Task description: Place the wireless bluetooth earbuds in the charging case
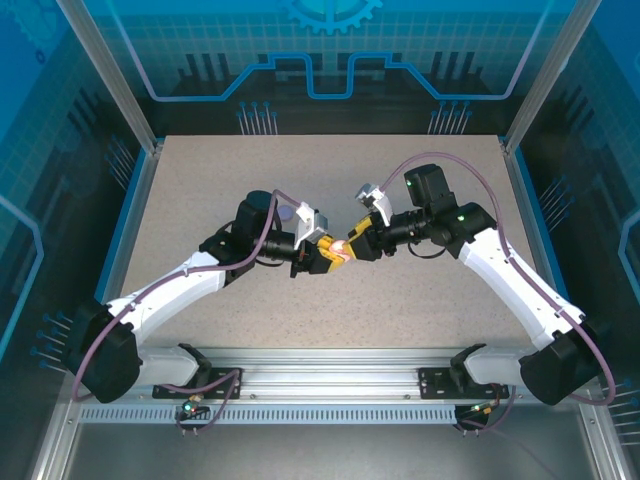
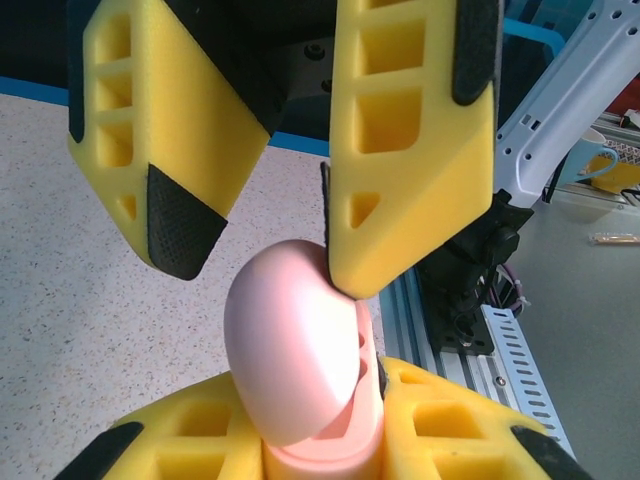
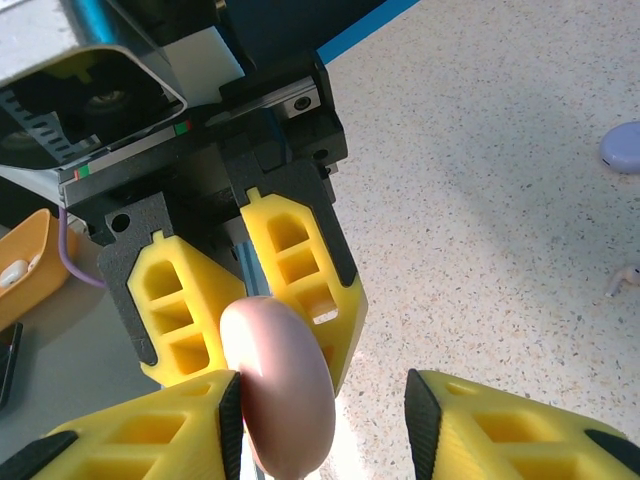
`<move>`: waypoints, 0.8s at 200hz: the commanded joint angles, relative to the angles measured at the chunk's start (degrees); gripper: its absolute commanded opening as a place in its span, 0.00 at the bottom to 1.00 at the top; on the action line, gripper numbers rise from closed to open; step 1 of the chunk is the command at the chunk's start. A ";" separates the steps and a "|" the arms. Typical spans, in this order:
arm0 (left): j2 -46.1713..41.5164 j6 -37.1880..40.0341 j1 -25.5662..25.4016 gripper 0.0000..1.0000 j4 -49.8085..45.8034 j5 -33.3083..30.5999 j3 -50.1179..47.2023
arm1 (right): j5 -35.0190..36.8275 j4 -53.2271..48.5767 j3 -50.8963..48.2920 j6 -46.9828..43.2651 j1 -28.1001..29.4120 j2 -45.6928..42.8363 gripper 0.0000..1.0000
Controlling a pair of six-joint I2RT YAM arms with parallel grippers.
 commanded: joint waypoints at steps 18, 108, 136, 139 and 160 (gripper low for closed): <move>-2.35 3.03 -1.60 0.06 -0.71 5.15 2.93 | 1.04 -1.53 1.10 -2.09 -0.79 1.31 0.47; -1.00 2.07 -1.59 0.07 -2.59 7.50 5.30 | -3.16 -5.42 2.98 -6.15 1.42 3.18 0.45; -1.00 1.80 -1.63 0.07 -2.74 8.21 5.54 | -2.78 -6.41 3.83 -6.94 2.28 3.67 0.43; -0.96 1.88 -1.61 0.07 -2.72 8.22 5.54 | -2.80 -6.45 3.87 -6.93 2.28 3.71 0.41; -0.96 2.14 -1.62 0.07 -3.31 8.09 5.70 | -2.81 -6.60 4.22 -6.85 2.37 3.98 0.28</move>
